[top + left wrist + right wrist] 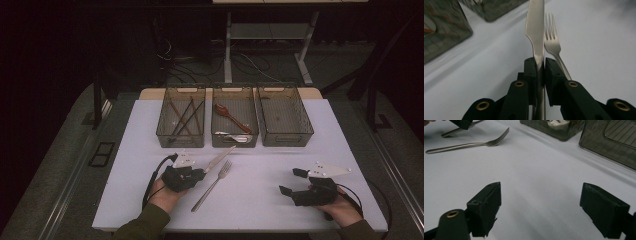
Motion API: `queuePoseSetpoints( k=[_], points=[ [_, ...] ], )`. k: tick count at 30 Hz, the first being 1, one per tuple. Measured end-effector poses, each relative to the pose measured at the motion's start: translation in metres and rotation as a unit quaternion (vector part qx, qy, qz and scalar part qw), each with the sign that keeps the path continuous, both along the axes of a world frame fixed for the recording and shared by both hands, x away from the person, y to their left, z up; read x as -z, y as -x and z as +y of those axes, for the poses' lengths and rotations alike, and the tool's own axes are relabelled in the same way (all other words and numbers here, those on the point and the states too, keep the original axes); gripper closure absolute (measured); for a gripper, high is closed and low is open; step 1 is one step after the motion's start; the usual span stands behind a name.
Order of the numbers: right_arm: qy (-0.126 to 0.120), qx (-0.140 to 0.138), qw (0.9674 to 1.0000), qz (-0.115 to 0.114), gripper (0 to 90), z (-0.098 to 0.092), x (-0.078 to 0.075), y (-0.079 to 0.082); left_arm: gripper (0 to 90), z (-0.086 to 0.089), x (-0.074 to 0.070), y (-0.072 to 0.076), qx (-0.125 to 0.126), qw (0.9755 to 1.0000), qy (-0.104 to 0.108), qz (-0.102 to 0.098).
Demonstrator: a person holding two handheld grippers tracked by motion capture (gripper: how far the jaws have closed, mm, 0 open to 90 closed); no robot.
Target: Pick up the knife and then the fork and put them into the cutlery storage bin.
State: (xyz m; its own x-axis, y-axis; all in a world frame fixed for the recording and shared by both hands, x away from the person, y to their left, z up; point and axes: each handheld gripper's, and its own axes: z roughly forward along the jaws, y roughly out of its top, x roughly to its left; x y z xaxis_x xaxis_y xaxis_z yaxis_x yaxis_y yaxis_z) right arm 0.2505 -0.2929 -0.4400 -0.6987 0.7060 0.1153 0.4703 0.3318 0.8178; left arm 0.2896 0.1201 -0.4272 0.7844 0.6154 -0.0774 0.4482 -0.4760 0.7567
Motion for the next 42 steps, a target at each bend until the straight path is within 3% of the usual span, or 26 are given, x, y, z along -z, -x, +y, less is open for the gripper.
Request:
queuePoseSetpoints(
  k=[6,16,22,25,30,36,42],
  points=[
    [-0.002,0.002,1.0000,0.000,17.6,0.000,0.000,0.000,79.8,0.005,-0.016,0.003,-0.007,0.9989,0.041,-0.024],
    [-0.015,0.007,0.9998,-0.006,17.6,-0.001,-0.003,-0.001,79.9,0.006,-0.036,0.007,-0.002,0.9950,0.090,-0.044],
    [-0.033,0.025,0.9991,-0.012,17.5,0.000,-0.008,-0.004,79.8,-0.006,-0.042,0.008,0.013,0.9942,0.093,-0.053],
    [-0.044,0.030,0.9986,-0.001,17.5,0.001,-0.015,-0.010,79.9,-0.013,-0.043,0.006,0.021,0.9938,0.096,-0.052],
    [-0.038,0.008,0.9991,-0.018,17.5,0.011,-0.027,-0.018,79.8,-0.026,-0.045,0.000,0.034,0.9926,0.102,-0.056],
    [-0.052,-0.010,0.9986,-0.002,17.6,0.022,-0.037,-0.029,79.8,-0.041,-0.044,-0.006,0.047,0.9919,0.104,-0.057],
    [-0.071,-0.015,0.9973,-0.006,22.0,0.030,-0.049,-0.039,79.8,-0.061,-0.041,-0.010,0.061,0.9910,0.105,-0.055]
  ],
)
